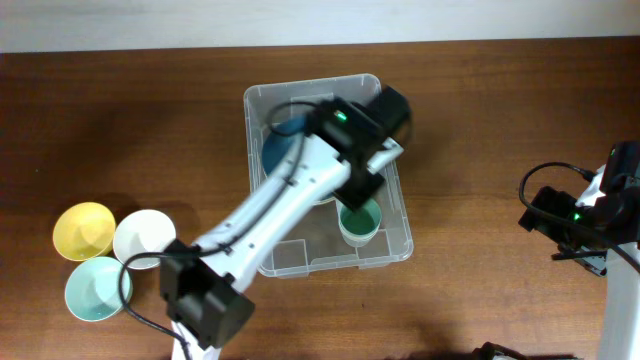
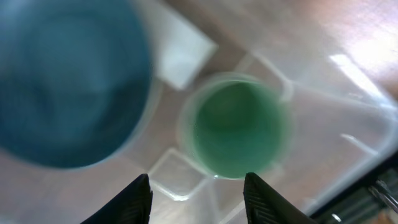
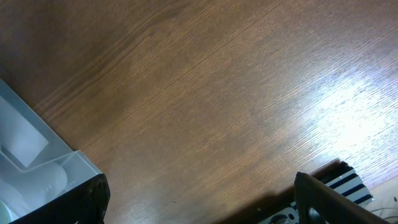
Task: Pack container
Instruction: 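Retract the left gripper to the white bowl at left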
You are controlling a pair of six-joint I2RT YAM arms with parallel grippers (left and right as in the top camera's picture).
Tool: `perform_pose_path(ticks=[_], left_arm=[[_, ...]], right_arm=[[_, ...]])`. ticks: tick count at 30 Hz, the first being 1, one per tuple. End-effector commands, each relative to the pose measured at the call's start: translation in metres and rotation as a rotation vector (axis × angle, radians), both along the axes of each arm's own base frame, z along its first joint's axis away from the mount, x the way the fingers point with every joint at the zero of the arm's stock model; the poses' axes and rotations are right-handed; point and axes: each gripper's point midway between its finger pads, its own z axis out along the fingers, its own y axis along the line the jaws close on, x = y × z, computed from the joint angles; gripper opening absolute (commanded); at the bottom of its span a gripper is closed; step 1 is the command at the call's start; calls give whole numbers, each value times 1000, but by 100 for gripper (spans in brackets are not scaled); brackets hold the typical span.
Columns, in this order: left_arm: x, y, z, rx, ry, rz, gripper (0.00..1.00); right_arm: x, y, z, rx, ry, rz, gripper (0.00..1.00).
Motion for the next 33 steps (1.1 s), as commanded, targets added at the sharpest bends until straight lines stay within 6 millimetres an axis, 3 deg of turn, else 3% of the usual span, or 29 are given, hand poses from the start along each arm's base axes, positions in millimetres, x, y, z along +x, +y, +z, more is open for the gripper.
perform_pose_path(ticks=[1, 4, 5, 7, 8, 15, 21, 33], left_arm=[[35, 55, 52, -60, -137, 192, 51], [55, 104, 68, -85, -167, 366, 52], [62, 128, 73, -93, -175, 458, 53], [68, 154, 76, -97, -178, 549, 53], [73, 181, 77, -94, -174, 647, 56], [78, 269, 74, -72, -158, 921, 65], [74, 301, 73, -59, -148, 1004, 66], [51, 307, 70, -12, -73, 1020, 66]], right_arm=[[-1, 0, 0, 10, -2, -10, 91], [-1, 0, 0, 10, -2, -9, 91], [-1, 0, 0, 10, -2, -8, 91], [-1, 0, 0, 10, -2, -8, 93], [-1, 0, 0, 10, -2, -8, 95], [0, 0, -2, 14, 4, -8, 99], [3, -1, -9, 28, 37, -8, 99], [4, -2, -13, 34, 52, -9, 99]])
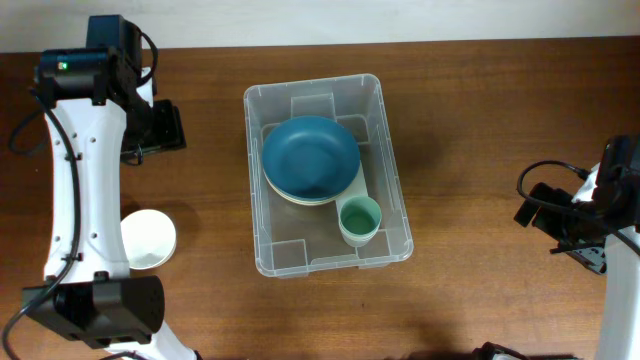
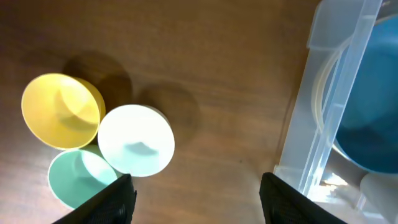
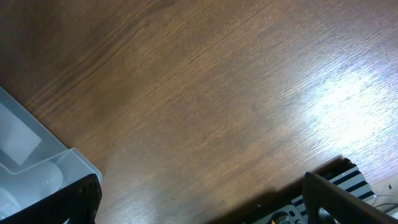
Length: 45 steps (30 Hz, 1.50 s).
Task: Pack container
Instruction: 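Retract the left gripper to the white bowl at left, then grasp the white bowl rim with the left gripper and lift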
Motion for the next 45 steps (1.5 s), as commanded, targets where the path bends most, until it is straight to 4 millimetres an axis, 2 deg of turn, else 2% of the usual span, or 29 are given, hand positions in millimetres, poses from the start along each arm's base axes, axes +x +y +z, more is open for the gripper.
perform_pose_path(ticks=[1, 7, 10, 14, 18, 19, 21, 22, 25, 27, 30, 35, 38, 42, 45], left_arm=[[-9, 5, 9, 10, -4, 23, 66], [-32, 13, 27, 58, -24, 38, 66], [-49, 20, 36, 59, -46, 64, 66], [-65, 27, 30, 58, -38, 93, 66], [-73, 26, -8, 47, 19, 130, 67], [-71, 26, -26, 46, 39, 130, 67], [-69, 27, -47, 44, 56, 138, 67], [-69, 27, -67, 41, 70, 158, 72], [-74, 26, -113, 35, 105, 191, 77], [-78, 27, -137, 34, 114, 199, 82], [-81, 32, -157, 34, 111, 217, 85], [-83, 42, -179, 32, 98, 253, 93], [-74, 52, -188, 31, 67, 280, 94], [-57, 46, -200, -20, 38, 272, 94], [-54, 46, -215, -26, 65, 271, 94]], right_arm=[[0, 0, -1, 8, 0, -9, 99], [0, 1, -1, 14, -3, -8, 99], [1, 1, -1, 13, -7, -4, 99], [4, 6, 0, 11, -10, 18, 99], [6, 11, 0, 4, -8, 49, 99], [6, 11, 0, 3, -8, 48, 99], [6, 11, 0, 4, -7, 48, 99], [6, 11, 0, 4, -7, 49, 99], [5, 11, 0, 3, -6, 52, 99], [5, 11, 0, 3, -6, 52, 99], [6, 11, 0, 3, -6, 52, 99], [5, 11, 0, 2, -5, 61, 99], [6, 11, 0, 1, -5, 63, 99], [5, 11, 0, 1, -5, 63, 99], [5, 11, 0, 0, -5, 67, 99]])
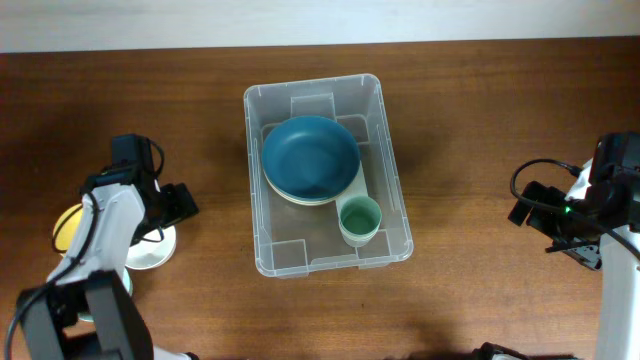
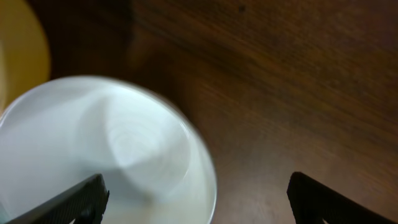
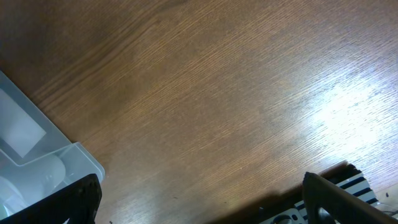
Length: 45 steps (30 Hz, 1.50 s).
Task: Pack container
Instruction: 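Grasp the white bowl rim with the left gripper and lift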
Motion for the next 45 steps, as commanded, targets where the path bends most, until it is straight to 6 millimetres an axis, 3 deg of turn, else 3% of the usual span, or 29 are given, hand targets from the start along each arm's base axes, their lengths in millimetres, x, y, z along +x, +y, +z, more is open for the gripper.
perform_pose_path(ticks=[1, 5, 11, 13, 19, 25, 28, 32, 37, 39, 41, 45], left_arm=[[-1, -4, -25, -41, 52, 8, 94], [-3, -5, -41, -48, 91, 9, 90], [2, -4, -41, -46, 74, 9, 49], [2, -6, -42, -59, 72, 7, 28], [4, -8, -41, -70, 63, 5, 3], [15, -20, -30, -85, 45, -32, 1], [26, -37, -7, -87, 47, -90, 1], [40, -82, 62, -75, 15, -277, 0], [39, -135, 149, -67, -139, -434, 1], [35, -149, 165, -67, -181, -491, 1], [22, -180, 184, -104, -231, -606, 0], [-19, -232, 184, -150, -173, -783, 1]], right_arm=[[0, 2, 0, -2, 2, 16, 99], [0, 1, 0, -3, 2, 16, 99], [0, 1, 0, -2, 3, 16, 99], [0, 1, 0, -2, 3, 16, 99], [0, 1, 0, -3, 2, 16, 99], [0, 1, 0, -3, 2, 16, 99], [0, 1, 0, -3, 2, 16, 99], [0, 1, 0, -3, 2, 16, 99], [0, 1, 0, -3, 2, 16, 99], [0, 1, 0, -3, 2, 16, 99], [1, 1, 0, -3, 1, 16, 99], [1, 1, 0, -3, 1, 16, 99]])
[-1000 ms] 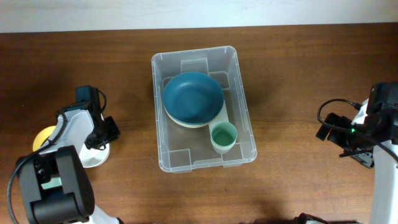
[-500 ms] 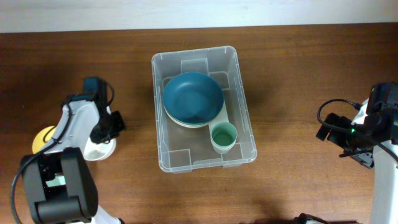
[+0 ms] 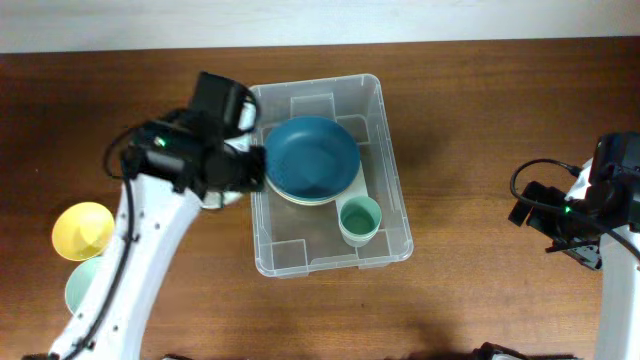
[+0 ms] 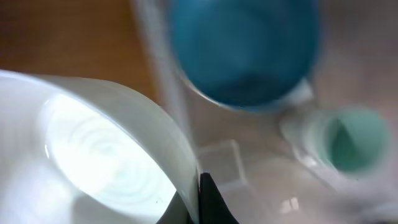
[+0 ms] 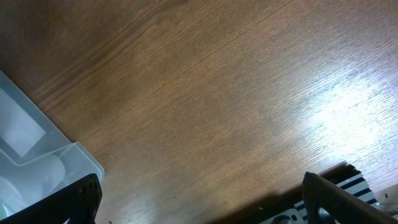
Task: Pack container
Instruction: 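Grasp the white bowl rim with the left gripper and lift, then place the white bowl in the container's front-left corner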
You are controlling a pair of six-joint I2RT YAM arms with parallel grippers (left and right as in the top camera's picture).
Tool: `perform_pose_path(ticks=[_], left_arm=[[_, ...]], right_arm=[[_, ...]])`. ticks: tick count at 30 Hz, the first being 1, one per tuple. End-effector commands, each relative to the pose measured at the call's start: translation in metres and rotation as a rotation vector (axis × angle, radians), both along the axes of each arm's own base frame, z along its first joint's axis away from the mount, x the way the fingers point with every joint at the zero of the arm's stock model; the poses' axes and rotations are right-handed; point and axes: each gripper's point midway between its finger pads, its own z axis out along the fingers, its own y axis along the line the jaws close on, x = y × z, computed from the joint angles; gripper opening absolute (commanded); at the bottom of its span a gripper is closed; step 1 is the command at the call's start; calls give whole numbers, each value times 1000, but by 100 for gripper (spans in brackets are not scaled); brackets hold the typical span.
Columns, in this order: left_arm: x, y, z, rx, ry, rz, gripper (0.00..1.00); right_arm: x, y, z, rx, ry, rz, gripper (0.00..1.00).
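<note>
The clear plastic container holds a blue bowl stacked on a pale one, with a green cup beside it. My left gripper hovers just outside the container's left wall, shut on the rim of a white bowl. In the left wrist view its fingers pinch that rim, and the blue bowl and green cup show beyond it. Only a sliver of the white bowl peeks from under the arm overhead. My right gripper is open over bare wood at the far right, nothing between its fingers.
A yellow bowl and a mint bowl, partly under the left arm, sit at the table's left. The container's corner shows in the right wrist view. A striped marker lies near the right edge.
My left gripper was open low over the white bowl at the table's left. Now it is shut on the bowl's rim and holds it beside the container's left wall. The right arm is unchanged.
My left gripper first stood open above the green cup inside the container. It was then high at the back left, with three bowls on the table below. Later it was low over the white bowl. Now the white bowl is held up by the container.
</note>
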Motion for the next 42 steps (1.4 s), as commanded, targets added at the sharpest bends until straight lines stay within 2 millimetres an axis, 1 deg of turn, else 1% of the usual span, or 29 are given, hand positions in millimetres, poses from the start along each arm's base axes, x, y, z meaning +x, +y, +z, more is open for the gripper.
perform_pose_path(ticks=[1, 2, 3, 5, 8, 10, 15, 17, 20, 23, 24, 27, 28, 29, 31, 32, 34, 37, 38, 39, 40, 42], left_arm=[[-33, -45, -5, -5, 57, -184, 1], [-39, -52, -8, 0, 66, -214, 0], [-48, -64, -12, 7, 78, -258, 0], [-60, -79, -20, 21, 100, -316, 1], [-68, -91, -34, 44, 140, -360, 0], [-70, -94, -43, 59, 164, -371, 0], [-70, -98, -80, 108, 252, -378, 1], [-68, -100, -92, 122, 278, -377, 1], [-66, -102, -106, 141, 311, -376, 1], [-66, -102, -115, 154, 336, -375, 1], [-66, -102, -118, 159, 344, -375, 4], [-64, -100, -118, 171, 338, -370, 11], [-62, -97, -116, 186, 327, -366, 31], [-61, -97, -113, 185, 322, -364, 40], [-58, -95, -104, 180, 307, -357, 41], [-55, -92, -98, 182, 295, -348, 41], [-44, -77, -75, 203, 242, -305, 42], [-25, -45, -38, 207, 144, -200, 42], [-17, -28, -24, 205, 104, -126, 42], [-10, -11, -15, 202, 74, -58, 47], [-2, 19, -3, 185, 38, 57, 51], [5, 51, 5, 166, 22, 177, 51]], right_arm=[[0, 2, 0, -2, 2, 14, 99], [0, 2, 0, -1, 2, 13, 99], [0, 2, 0, -1, 2, 13, 99], [1, 2, 0, 2, 1, 14, 99], [0, 2, 0, 2, 2, 15, 99], [0, 2, 0, 2, 2, 15, 99], [0, 2, -1, 3, 4, 15, 99], [0, 2, -1, 3, 4, 14, 99], [0, 2, -1, 3, 5, 14, 99], [0, 2, -1, 3, 5, 14, 99], [0, 2, -1, 2, 4, 14, 99], [0, 2, -1, 3, 5, 14, 99], [0, 2, -1, 3, 5, 14, 99], [0, 2, -1, 3, 5, 14, 99], [0, 2, -1, 3, 5, 14, 99], [0, 2, -1, 3, 5, 14, 99], [0, 2, -1, 2, 4, 14, 99], [0, 2, -1, 2, 4, 14, 99], [0, 2, -1, 2, 4, 14, 99], [0, 2, -1, 2, 4, 14, 99], [0, 2, -1, 2, 4, 14, 99], [0, 2, -1, 2, 4, 14, 99]])
